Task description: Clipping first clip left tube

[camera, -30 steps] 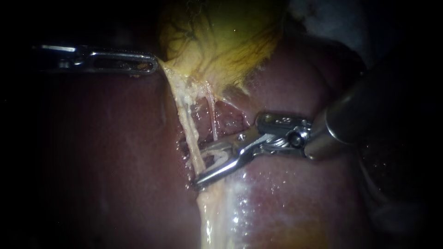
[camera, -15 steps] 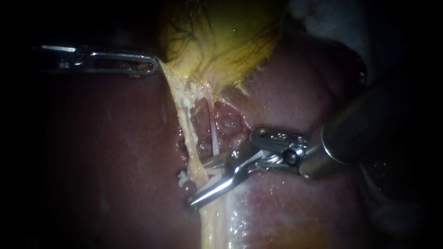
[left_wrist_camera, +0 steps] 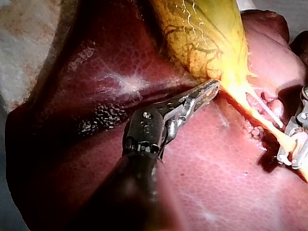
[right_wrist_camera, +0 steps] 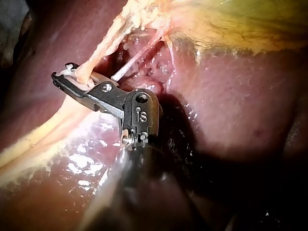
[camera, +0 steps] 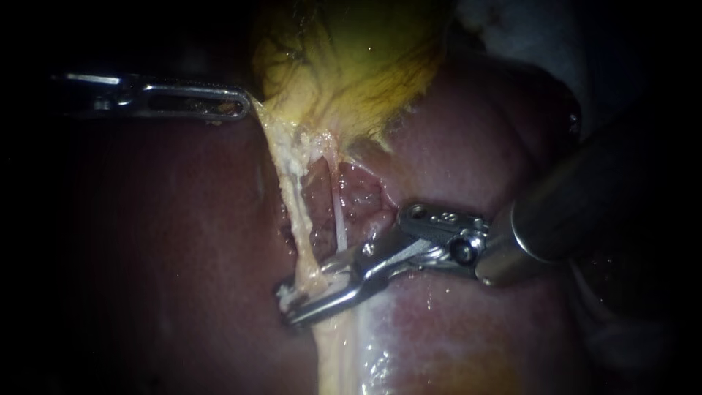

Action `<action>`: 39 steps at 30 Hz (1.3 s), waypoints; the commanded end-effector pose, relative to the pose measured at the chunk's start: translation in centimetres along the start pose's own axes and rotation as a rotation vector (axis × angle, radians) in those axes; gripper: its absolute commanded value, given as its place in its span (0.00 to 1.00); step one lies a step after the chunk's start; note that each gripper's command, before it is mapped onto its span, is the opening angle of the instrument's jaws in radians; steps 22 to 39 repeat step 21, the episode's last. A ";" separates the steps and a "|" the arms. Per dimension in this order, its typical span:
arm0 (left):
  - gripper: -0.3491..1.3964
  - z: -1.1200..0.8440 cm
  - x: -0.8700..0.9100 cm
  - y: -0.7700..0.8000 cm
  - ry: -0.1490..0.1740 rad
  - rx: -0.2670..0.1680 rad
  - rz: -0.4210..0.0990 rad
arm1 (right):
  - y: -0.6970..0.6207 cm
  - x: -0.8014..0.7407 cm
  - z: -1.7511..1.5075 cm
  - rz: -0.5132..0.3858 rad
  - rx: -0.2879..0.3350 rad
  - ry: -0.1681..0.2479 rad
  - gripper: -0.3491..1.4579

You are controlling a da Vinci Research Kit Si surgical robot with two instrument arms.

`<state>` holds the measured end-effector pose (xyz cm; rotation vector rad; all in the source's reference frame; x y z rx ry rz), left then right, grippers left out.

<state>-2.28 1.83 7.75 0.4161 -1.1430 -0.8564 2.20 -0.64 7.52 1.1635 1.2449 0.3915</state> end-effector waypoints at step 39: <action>0.00 0.00 0.00 0.00 0.000 0.000 0.000 | -0.02 -0.02 -0.02 0.000 -0.001 -0.006 0.00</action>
